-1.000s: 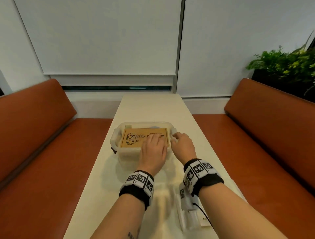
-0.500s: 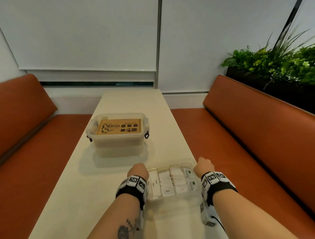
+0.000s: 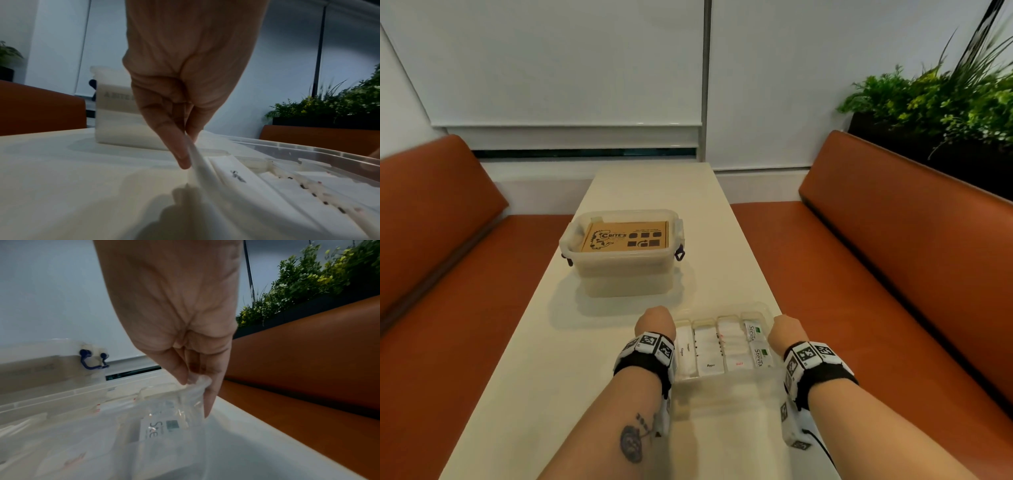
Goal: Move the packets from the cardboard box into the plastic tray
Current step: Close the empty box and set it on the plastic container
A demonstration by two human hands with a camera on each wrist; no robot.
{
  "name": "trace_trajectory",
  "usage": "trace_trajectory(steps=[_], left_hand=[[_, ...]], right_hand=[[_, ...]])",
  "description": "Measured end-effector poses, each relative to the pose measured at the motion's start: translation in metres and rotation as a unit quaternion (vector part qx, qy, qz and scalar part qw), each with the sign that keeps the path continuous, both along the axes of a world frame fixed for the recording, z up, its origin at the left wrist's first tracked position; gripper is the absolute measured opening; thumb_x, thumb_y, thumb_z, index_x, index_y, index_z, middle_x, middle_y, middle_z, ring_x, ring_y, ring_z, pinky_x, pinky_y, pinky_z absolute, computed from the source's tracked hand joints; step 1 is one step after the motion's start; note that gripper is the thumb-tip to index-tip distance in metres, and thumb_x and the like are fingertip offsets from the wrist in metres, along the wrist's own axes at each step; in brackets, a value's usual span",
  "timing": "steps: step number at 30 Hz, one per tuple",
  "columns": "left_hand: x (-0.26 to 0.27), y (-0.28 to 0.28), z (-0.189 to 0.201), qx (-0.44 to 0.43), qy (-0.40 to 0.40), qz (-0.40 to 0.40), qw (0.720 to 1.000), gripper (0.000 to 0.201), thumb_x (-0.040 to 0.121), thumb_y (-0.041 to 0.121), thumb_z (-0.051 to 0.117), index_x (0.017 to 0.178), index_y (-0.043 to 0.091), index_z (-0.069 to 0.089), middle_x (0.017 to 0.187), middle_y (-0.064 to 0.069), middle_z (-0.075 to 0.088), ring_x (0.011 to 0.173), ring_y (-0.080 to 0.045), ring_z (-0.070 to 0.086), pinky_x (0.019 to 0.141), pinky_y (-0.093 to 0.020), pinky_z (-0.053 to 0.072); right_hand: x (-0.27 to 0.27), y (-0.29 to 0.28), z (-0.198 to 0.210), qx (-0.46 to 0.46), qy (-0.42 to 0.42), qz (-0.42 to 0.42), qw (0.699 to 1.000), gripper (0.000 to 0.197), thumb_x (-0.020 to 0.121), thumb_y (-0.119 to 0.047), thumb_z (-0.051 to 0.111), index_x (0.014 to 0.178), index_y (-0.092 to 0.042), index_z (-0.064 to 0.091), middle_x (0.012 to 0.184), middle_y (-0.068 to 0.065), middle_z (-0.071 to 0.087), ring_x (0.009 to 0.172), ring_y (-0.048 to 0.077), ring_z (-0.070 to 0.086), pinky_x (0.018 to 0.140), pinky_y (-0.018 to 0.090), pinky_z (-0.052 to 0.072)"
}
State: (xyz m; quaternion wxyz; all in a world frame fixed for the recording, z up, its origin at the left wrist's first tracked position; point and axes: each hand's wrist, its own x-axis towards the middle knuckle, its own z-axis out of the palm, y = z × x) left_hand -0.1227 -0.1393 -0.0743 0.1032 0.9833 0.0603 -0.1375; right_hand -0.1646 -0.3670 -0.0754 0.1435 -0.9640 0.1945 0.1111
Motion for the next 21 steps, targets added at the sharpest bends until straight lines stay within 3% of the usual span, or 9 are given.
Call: trace_trajectory(steps=[9, 15, 21], left_hand=[[-0.007, 0.061, 0.001, 0.035, -0.007, 0.024, 0.999, 0.026, 0.094, 0.002, 0.042, 0.109, 0.002, 0.063, 0.117, -0.013, 0.064, 0.107, -0.027, 0.061, 0.085, -0.029, 0.048], [-0.008, 0.100, 0.002, 0.044, -0.008, 0.038, 0.998, 0.027, 0.095, 0.002, 0.041, 0.112, 0.002, 0.061, 0.121, -0.014, 0.062, 0.111, -0.028, 0.060, 0.088, -0.030, 0.047], [-0.008, 0.108, 0.001, 0.044, -0.007, 0.034, 0.998, 0.025, 0.094, 0.001, 0.042, 0.107, 0.001, 0.063, 0.115, -0.015, 0.064, 0.105, -0.029, 0.062, 0.085, -0.031, 0.049]], right_hand=[[-0.006, 0.056, -0.002, 0.051, -0.003, 0.030, 0.998, 0.026, 0.094, -0.004, 0.039, 0.109, 0.001, 0.060, 0.116, 0.015, 0.062, 0.105, 0.028, 0.062, 0.076, 0.026, 0.046], [-0.009, 0.090, 0.001, 0.065, -0.006, 0.054, 0.996, 0.027, 0.095, -0.004, 0.040, 0.114, 0.002, 0.057, 0.121, 0.016, 0.059, 0.110, 0.028, 0.059, 0.085, 0.028, 0.047], [-0.011, 0.099, 0.003, 0.051, -0.002, 0.053, 0.997, 0.026, 0.094, -0.004, 0.040, 0.114, 0.003, 0.056, 0.122, 0.016, 0.059, 0.111, 0.028, 0.059, 0.085, 0.028, 0.047]])
